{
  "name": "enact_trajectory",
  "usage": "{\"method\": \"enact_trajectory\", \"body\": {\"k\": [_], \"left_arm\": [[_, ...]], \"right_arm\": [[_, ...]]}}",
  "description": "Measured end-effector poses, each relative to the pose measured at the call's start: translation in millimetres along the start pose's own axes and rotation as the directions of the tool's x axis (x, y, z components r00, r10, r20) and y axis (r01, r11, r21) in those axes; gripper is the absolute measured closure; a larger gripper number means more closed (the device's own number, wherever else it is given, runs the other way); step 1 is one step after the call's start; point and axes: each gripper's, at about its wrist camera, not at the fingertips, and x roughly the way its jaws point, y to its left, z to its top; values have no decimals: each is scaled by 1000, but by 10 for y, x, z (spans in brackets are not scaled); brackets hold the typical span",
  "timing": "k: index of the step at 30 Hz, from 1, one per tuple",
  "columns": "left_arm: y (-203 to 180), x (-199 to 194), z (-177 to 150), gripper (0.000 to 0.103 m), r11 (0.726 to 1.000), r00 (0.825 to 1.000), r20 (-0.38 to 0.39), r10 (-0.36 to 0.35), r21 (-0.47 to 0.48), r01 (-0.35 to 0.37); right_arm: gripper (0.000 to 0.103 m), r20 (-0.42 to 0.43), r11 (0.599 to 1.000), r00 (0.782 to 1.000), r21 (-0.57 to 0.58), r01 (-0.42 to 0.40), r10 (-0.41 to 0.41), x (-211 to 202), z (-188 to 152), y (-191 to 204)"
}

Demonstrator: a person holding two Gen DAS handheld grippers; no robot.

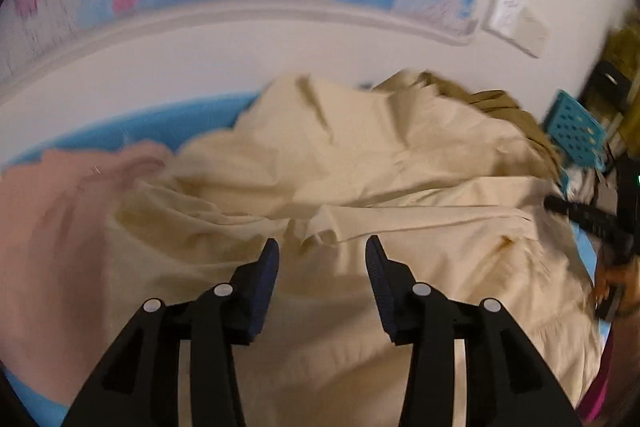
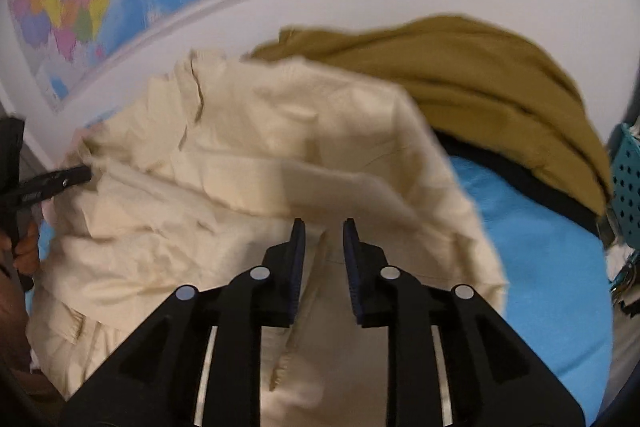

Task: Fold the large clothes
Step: 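Grasp the shirt front near the pocket with the left tool and straighten it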

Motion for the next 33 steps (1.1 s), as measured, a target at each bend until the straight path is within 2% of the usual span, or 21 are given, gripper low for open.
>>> {"method": "enact_trajectory", "body": {"k": [4,6,7,10,13,15,17,18,21,24,27,30,32,33], "left_arm": [[-79,-298,-150,61,998,1000,-6,-28,60,29],[-86,-271,-234,61,996,997,-33,-63,65,65],[-76,-216,-290,61,997,997,-49,-55,58,58],[9,97,-455,62,999,991,-131,-26,20,29],[65,317,-539,64,1000,986,-169,4,6,-3],[53,318,-533,64,1000,986,-165,16,8,-15],[48,218,-526,58,1000,990,-139,13,5,-13],[39,150,-520,54,1000,992,-122,8,5,-7],[43,-107,-574,54,1000,997,-77,-22,3,22],[3,-359,-721,52,998,998,-29,-53,16,53],[21,-378,-901,52,999,998,-54,-26,19,27],[83,-237,-997,57,1000,994,-111,-9,-20,6],[100,-315,-1011,56,999,996,-84,-2,-39,-1],[109,-431,-1015,52,999,999,-52,2,-51,-4]], "right_arm": [[80,71,993,993,-75,-88,94,-380,-36,209],[69,49,983,990,-141,-122,130,-407,-90,397],[68,28,978,990,-162,-132,138,-359,-98,462],[69,-42,973,992,-191,-125,119,-78,-155,570],[69,-108,984,993,-166,-67,49,282,-200,471],[69,-121,989,990,-117,-85,71,351,-217,389],[66,-107,992,992,-100,-82,72,278,-207,371],[64,-91,991,993,-100,-86,77,191,-209,381],[64,-57,987,992,-106,-120,115,-48,-269,422],[64,-51,968,981,-158,-194,188,-251,-376,571],[63,-101,962,981,-200,-184,167,-153,-470,676],[61,-162,976,981,-171,-136,108,120,-540,601],[61,-160,979,976,-118,-165,145,133,-553,527],[60,-150,981,977,-102,-165,149,85,-547,513]]}}
